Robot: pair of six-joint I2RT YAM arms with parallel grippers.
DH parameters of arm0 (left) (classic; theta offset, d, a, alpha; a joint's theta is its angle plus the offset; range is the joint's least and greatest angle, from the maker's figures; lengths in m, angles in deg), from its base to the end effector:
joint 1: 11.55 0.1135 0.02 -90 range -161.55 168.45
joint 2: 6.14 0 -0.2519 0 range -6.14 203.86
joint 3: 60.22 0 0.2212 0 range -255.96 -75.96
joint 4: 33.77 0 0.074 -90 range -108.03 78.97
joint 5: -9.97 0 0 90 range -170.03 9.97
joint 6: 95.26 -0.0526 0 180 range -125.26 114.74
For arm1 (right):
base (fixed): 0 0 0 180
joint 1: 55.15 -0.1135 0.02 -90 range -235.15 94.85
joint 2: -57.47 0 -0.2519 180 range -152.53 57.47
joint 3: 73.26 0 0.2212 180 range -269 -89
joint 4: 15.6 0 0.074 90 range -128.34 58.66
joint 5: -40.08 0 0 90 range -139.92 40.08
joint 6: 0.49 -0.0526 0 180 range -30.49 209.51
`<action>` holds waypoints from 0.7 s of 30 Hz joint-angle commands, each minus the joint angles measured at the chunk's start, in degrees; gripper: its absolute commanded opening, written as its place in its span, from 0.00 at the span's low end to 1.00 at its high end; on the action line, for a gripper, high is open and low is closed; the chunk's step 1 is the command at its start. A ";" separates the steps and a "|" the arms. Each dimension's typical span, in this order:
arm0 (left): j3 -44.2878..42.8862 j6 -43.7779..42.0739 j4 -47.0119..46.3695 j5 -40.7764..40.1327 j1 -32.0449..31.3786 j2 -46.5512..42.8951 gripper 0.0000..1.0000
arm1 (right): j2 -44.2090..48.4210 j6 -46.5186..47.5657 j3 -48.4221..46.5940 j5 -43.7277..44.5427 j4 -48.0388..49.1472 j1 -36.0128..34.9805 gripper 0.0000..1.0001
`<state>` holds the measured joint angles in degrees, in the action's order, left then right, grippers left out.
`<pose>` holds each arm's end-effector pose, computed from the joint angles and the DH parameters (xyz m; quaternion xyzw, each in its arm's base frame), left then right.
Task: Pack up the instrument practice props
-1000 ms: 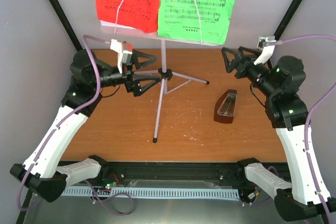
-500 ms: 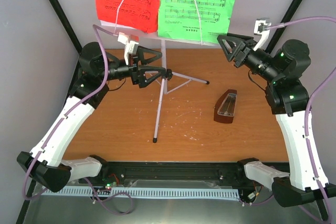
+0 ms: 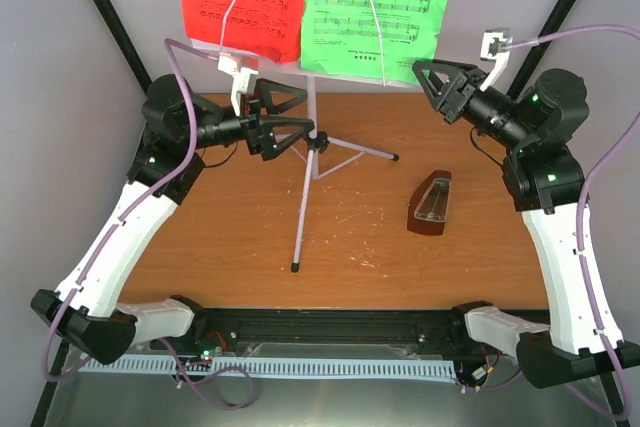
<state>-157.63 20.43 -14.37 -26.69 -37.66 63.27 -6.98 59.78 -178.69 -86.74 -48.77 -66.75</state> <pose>0.1888 -0.1395 0.4689 0.3424 0.5815 -0.5592 0.4816 0.1831 0.0698 0.5016 -0.1368 0.6534 0.4466 0.5958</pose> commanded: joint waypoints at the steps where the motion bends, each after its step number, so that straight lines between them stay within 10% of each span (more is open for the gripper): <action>1: -5.48 4.37 -3.53 -0.61 0.00 2.09 0.96 | -1.54 -0.37 -2.12 -1.41 2.40 0.26 0.34; 21: -29.35 7.80 -3.46 -7.20 -8.38 18.93 0.73 | -9.16 2.03 -11.45 -2.51 5.55 0.27 0.30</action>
<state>-181.28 28.28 -19.24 -31.21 -44.41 79.16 -14.34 60.76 -186.91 -88.31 -45.01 -66.75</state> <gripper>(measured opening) 0.740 0.303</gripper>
